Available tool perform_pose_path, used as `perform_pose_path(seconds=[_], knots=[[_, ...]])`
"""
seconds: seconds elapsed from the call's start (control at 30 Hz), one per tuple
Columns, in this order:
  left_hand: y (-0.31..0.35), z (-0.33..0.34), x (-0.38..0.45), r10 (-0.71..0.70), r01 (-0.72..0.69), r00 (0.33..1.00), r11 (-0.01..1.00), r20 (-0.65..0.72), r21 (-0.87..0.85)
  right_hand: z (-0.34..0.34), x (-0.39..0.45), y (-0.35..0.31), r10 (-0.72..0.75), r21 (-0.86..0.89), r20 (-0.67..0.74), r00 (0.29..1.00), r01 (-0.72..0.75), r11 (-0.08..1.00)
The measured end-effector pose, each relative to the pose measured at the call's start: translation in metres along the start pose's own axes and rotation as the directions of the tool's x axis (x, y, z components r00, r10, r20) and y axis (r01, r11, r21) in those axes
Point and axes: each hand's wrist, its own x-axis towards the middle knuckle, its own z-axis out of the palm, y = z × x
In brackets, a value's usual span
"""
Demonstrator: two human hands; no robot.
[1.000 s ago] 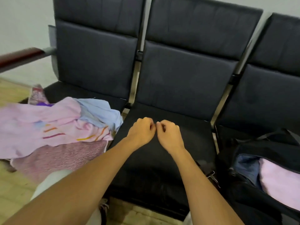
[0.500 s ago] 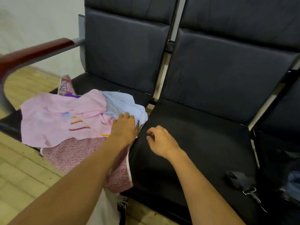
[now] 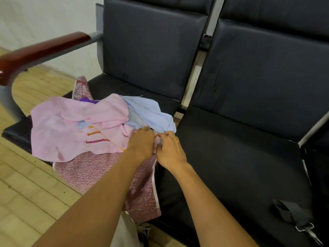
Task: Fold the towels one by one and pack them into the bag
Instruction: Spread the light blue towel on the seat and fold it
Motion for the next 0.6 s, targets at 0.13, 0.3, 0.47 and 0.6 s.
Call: perform_pose_path(seconds=[0.13,0.3,0.47,0.6], knots=[[-0.006,-0.001,0.0,-0.016,0.012,0.996,0.999,-0.088,-0.043,0.012,0.015,0.003,0.065,0.044,-0.055,0.996,-0.062,0.997],[-0.001,0.0,-0.002,-0.019,0.018,0.999,1.0,-0.041,-0.022,0.027,0.035,0.021,0.215,-0.009,0.012,0.977,-0.214,0.977],[0.001,-0.001,-0.001,-0.015,0.015,0.999,1.0,-0.044,-0.015,0.036,0.046,0.019,0.237,-0.001,-0.037,0.971,-0.237,0.971],[0.0,-0.004,0.001,-0.014,0.013,0.999,1.0,-0.047,-0.02,0.037,0.047,0.015,0.331,0.438,-0.122,0.936,-0.248,0.864]])
